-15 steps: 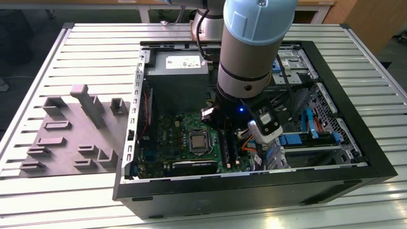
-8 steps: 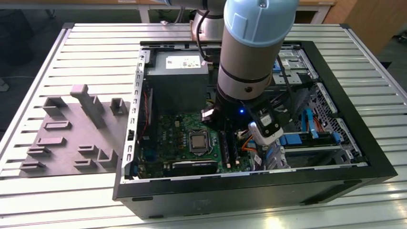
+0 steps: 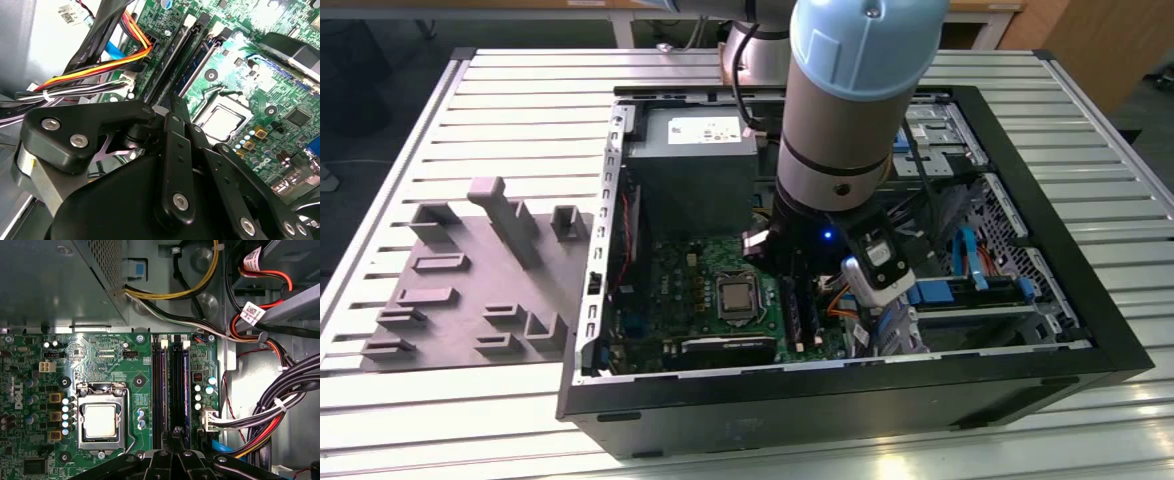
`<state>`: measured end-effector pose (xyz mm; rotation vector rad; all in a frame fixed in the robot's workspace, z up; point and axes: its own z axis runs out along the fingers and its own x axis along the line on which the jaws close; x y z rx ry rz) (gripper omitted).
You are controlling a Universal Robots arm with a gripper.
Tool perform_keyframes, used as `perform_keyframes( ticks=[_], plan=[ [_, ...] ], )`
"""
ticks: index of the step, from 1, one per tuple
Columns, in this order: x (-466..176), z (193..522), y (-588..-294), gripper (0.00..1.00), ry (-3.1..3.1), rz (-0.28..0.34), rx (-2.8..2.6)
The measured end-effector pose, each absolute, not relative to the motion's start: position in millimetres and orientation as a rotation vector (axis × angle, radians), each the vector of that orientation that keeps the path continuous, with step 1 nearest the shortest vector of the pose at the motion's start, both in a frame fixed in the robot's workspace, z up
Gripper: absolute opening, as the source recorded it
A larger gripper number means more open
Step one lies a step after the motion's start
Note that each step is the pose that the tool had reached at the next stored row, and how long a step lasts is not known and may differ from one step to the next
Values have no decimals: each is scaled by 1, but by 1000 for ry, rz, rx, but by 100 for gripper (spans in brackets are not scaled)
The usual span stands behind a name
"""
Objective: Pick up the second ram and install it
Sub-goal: 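Press down the second ram until it locks into place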
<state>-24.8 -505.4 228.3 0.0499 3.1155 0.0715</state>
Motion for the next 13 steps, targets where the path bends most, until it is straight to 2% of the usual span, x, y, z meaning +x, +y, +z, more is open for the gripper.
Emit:
perform_keyframes(
  ticks=[13],
  plan=[
    [-25, 228, -510, 11, 3115, 72, 50]
  ],
)
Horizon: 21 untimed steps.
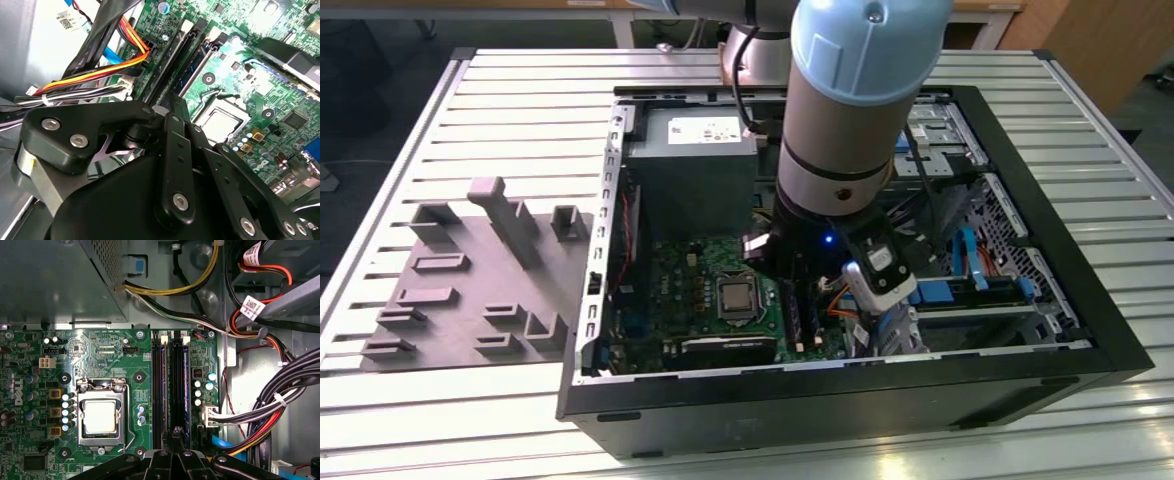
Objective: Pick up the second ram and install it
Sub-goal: 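Press down the second ram until it locks into place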
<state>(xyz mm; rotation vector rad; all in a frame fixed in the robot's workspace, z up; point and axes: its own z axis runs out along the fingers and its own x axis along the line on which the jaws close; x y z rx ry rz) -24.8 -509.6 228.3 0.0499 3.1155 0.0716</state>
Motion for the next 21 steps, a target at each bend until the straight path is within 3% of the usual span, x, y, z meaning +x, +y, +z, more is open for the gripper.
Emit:
perform_keyframes(
  ticks=[21],
  plan=[
    [-25, 227, -516, 11, 3115, 72, 50]
  ],
)
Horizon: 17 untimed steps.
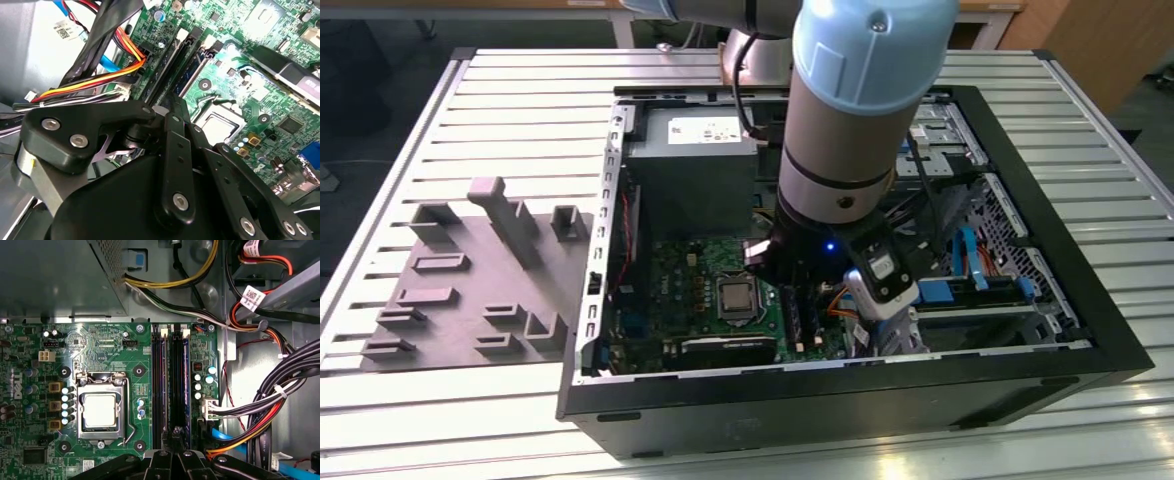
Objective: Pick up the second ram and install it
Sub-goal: 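Press down the second ram until it locks into place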
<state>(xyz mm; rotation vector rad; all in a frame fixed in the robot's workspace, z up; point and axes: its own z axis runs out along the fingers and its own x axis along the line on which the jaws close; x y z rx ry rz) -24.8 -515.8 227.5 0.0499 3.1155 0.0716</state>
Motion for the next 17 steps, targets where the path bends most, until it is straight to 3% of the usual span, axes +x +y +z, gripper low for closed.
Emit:
perform_keyframes(
  ticks=[17],
  plan=[
    [-26, 225, -518, 11, 3115, 72, 50]
  ],
)
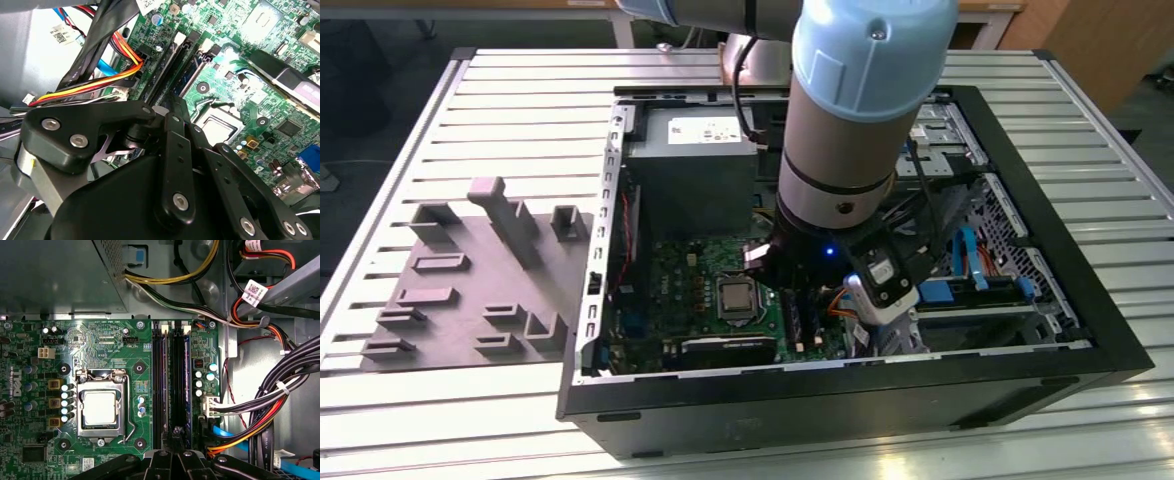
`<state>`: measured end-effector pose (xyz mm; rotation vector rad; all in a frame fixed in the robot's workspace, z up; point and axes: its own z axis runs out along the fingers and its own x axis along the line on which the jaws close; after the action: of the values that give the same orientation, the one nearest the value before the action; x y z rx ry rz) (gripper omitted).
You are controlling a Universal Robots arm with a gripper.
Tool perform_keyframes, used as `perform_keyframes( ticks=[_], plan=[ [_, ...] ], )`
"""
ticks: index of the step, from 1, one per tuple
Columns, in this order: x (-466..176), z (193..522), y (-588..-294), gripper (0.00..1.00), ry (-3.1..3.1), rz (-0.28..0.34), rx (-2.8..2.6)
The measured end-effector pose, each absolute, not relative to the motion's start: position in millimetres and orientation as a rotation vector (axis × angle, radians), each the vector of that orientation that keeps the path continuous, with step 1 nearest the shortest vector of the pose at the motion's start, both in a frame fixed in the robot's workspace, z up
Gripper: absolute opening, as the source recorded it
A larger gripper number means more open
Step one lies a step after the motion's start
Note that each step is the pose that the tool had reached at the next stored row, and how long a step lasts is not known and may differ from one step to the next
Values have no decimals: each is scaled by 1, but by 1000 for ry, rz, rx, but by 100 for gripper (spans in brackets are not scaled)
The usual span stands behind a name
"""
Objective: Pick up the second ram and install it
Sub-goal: 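Press down the second ram until it locks into place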
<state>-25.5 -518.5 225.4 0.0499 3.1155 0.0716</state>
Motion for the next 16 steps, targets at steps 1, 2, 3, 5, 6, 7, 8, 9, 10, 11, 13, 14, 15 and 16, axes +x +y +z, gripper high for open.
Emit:
perform_keyframes(
  ticks=[1, 2, 3, 5, 6, 7, 8, 9, 10, 11, 13, 14, 15, 16],
  plan=[
    [-26, 225, -518, 11, 3115, 71, 50],
    [-26, 225, -519, 11, 3115, 72, 50],
    [-26, 225, -519, 11, 3115, 72, 50],
    [-26, 225, -519, 11, 3116, 72, 50],
    [-27, 224, -519, 11, 3115, 72, 50],
    [-27, 224, -519, 11, 3115, 72, 50],
    [-27, 224, -519, 11, 3115, 72, 50],
    [-27, 224, -519, 11, 3115, 72, 50],
    [-27, 224, -519, 11, 3115, 72, 50],
    [-27, 223, -519, 11, 3115, 72, 50],
    [-27, 223, -519, 11, 3115, 72, 50],
    [-28, 223, -519, 11, 3115, 72, 50],
    [-28, 223, -519, 11, 3115, 72, 50],
    [-28, 222, -520, 11, 3115, 72, 50]
  ],
)
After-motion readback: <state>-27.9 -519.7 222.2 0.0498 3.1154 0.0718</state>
